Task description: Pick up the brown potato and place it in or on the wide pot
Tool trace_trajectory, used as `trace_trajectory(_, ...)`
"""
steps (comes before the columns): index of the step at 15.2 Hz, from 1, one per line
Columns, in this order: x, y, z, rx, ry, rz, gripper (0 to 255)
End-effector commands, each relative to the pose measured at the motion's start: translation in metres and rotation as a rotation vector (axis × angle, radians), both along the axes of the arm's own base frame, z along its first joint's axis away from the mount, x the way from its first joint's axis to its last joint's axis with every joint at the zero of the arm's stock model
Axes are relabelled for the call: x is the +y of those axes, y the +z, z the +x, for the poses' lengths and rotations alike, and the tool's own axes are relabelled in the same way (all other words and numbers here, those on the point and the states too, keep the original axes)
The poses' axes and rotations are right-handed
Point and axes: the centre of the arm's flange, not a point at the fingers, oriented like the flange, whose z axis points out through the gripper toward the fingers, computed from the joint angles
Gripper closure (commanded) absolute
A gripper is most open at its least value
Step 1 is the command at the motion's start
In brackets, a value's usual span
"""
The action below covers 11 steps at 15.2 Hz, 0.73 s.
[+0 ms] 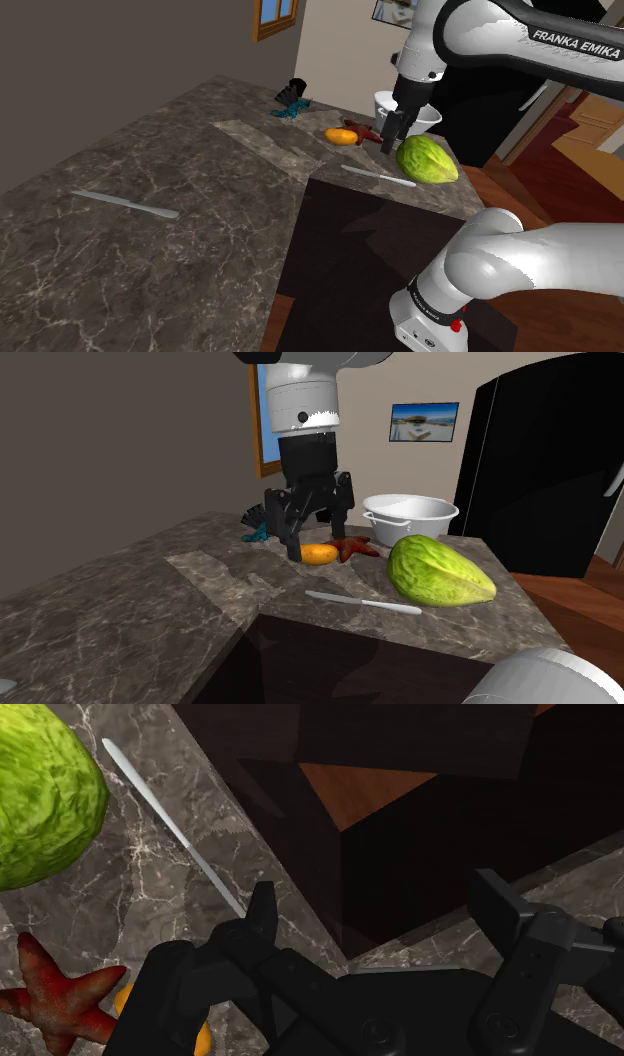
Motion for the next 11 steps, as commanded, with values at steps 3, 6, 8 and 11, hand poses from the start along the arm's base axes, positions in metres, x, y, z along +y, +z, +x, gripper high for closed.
trace_trajectory(3,-0.008,-0.014,0.017,-0.005,0.032,-0.03,0)
trace_trajectory(6,-0.02,-0.034,0.043,-0.014,0.08,-0.076,0)
trace_trajectory(8,-0.028,-0.048,0.061,-0.019,0.112,-0.106,0)
trace_trajectory(11,-0.04,-0.067,0.088,-0.027,0.159,-0.152,0)
